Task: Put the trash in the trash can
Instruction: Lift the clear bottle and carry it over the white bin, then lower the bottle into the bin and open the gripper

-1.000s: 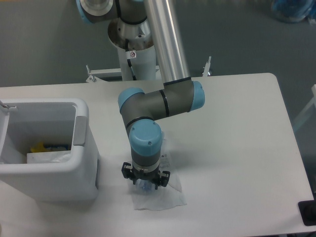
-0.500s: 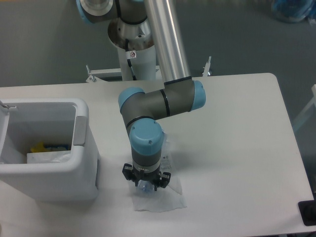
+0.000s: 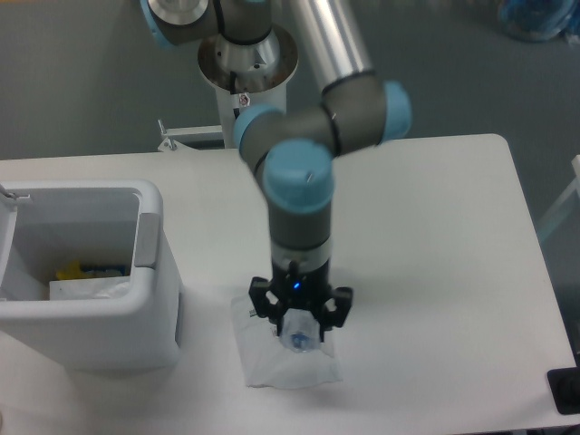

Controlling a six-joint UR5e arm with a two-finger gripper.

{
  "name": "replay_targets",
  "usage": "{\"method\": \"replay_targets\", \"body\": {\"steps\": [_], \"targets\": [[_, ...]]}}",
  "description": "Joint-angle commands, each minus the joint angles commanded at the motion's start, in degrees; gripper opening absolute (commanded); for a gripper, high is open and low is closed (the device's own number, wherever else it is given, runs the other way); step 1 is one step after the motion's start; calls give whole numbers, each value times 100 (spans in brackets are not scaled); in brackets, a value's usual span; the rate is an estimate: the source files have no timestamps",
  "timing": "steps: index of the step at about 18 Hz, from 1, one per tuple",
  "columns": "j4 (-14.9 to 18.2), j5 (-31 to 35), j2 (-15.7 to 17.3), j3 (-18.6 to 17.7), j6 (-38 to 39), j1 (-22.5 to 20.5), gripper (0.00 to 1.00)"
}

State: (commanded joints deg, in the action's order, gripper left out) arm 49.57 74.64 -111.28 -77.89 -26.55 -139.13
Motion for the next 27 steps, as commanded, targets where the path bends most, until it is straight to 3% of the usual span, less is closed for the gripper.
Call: {"method": "replay_targets", "body": {"steps": [3,5,9,13,17,23,27], "targets": [[-411,-580,71,335,430,-53,64],[-746,-853,255,327,572,-53,64],[-1045,-1494,484,353,564,-36,64],[-1081,-1865,888,327,581,78,64],[-1081,-1848,1125,292,712,483,64],[-1081,-1839,1117,301,854,1062,64],[-1081,-1839,863,266,801,1414,64]]}}
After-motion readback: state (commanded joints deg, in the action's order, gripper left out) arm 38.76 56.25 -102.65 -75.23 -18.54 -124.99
